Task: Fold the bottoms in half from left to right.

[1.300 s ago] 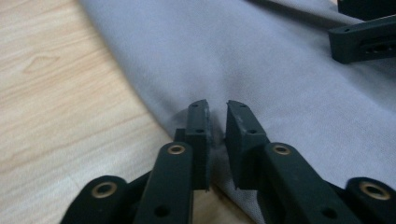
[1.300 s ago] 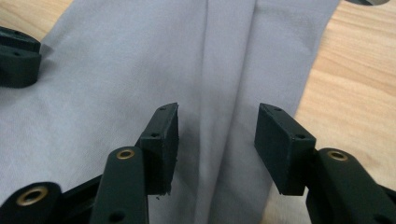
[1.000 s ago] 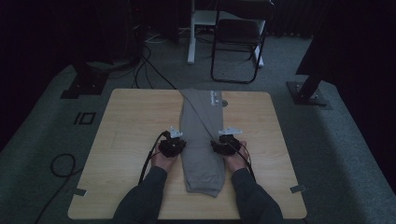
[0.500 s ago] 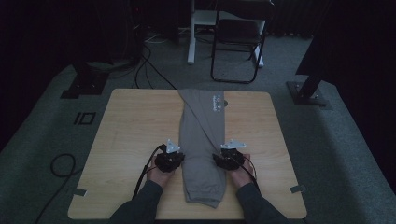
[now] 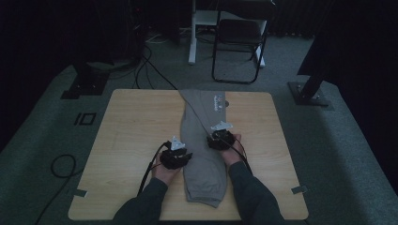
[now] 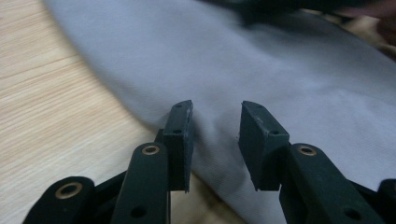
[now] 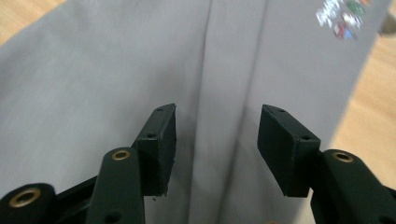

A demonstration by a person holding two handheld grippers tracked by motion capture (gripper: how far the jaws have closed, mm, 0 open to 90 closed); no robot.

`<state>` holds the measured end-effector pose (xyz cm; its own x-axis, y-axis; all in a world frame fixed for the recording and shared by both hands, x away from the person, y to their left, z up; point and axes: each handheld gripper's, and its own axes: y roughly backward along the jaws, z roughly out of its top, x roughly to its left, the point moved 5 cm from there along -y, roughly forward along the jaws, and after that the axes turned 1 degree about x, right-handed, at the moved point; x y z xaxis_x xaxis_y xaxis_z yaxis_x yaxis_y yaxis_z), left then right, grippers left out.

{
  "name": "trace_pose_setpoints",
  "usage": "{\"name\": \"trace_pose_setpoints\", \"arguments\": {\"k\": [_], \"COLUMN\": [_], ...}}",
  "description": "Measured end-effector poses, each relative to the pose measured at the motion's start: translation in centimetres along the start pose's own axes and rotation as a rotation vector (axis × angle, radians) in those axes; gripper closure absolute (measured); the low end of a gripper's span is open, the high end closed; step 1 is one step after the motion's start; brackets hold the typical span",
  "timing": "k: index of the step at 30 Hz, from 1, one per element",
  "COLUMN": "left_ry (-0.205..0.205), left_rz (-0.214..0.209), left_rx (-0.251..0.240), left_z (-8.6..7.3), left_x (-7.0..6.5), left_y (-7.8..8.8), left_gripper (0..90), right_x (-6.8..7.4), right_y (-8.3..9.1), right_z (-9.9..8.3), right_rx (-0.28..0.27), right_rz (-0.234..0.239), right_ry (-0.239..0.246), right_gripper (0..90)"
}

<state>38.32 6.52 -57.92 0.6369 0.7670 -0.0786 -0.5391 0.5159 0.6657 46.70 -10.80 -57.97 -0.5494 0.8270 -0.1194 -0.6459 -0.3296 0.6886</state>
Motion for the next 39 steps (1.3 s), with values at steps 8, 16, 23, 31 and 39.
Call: {"name": "trace_pose_setpoints", "arguments": {"k": [8,16,23,31,39], "left_ry": [-0.039,-0.122,-0.115,-0.088,-0.073], "left_rz": [-0.065,-0.115,-0.117,-0.130,-0.167], "left_rx": [-0.014,0.047,0.054,0.047,0.048], "left_z": [-0.8,-2.2,-2.6,-3.1,-4.8], "left_x": [-2.5,-5.4,-5.4,-6.0,-7.8], "left_y": [1.2,1.4,1.2,1.6,3.1], "left_gripper": [63.9,64.6,66.4,77.4,85.3], "right_x": [-1.2,-3.2,-5.6,-6.0,-3.9], "right_y": [-3.1,-0.3,0.6,-0.6,0.3], "right_z": [2.8,2.6,0.9,-1.3,-1.8], "right_rx": [0.047,-0.071,-0.088,-0.018,-0.013], "right_rz": [-0.089,-0.024,-0.056,-0.089,-0.035], "right_ry": [0.002,-0.161,-0.237,-0.239,-0.214], "right_gripper": [77.6,88.7,88.6,88.2,87.9]}}
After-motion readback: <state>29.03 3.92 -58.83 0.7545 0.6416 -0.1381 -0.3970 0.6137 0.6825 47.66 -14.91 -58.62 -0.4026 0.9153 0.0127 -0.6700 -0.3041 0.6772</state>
